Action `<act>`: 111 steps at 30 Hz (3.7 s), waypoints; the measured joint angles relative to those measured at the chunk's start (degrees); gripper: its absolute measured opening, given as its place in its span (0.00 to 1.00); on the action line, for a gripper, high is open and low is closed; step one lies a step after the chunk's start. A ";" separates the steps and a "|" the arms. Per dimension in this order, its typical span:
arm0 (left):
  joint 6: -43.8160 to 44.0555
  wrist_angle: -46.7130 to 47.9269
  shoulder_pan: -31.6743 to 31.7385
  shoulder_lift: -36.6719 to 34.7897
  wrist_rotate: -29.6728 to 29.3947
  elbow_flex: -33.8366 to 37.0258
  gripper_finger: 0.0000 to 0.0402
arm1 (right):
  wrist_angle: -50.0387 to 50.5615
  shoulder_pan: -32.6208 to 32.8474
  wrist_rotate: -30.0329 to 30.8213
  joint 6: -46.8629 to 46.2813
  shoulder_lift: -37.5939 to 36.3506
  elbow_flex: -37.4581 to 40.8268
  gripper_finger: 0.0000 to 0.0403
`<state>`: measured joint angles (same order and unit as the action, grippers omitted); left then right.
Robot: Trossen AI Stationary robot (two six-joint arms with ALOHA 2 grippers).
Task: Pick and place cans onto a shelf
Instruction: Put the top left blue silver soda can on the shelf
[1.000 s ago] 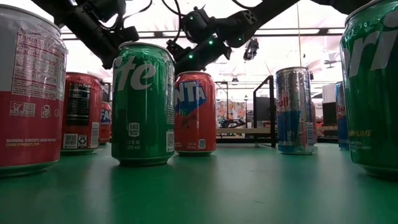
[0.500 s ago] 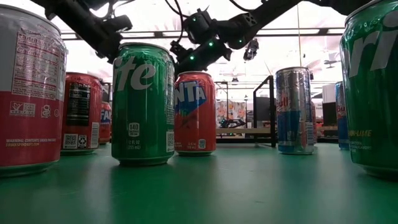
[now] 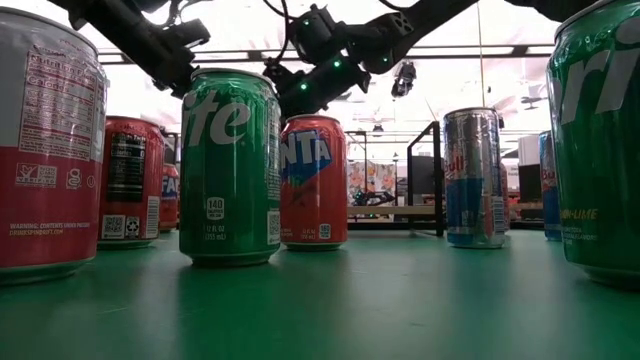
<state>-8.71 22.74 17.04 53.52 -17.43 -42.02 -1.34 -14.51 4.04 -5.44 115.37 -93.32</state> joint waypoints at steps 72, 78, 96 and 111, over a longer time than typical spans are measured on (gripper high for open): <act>1.68 -4.74 -0.72 -9.42 5.38 -2.14 0.09 | -8.83 0.62 -5.56 4.31 1.01 0.00 0.02; 1.68 -4.72 -0.72 -8.77 5.40 -2.12 0.09 | -10.01 0.49 -5.52 4.64 1.01 0.00 0.02; 8.66 3.99 -0.74 0.19 9.06 0.06 0.09 | 7.08 1.00 -5.98 6.58 -7.48 -0.02 0.02; 10.79 -8.92 -0.70 10.09 1.50 2.51 0.09 | 10.03 0.99 -5.54 7.00 -8.44 0.87 0.02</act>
<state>2.08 13.83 16.34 63.61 -15.94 -39.51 8.69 -13.52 -1.50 1.56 106.94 -92.44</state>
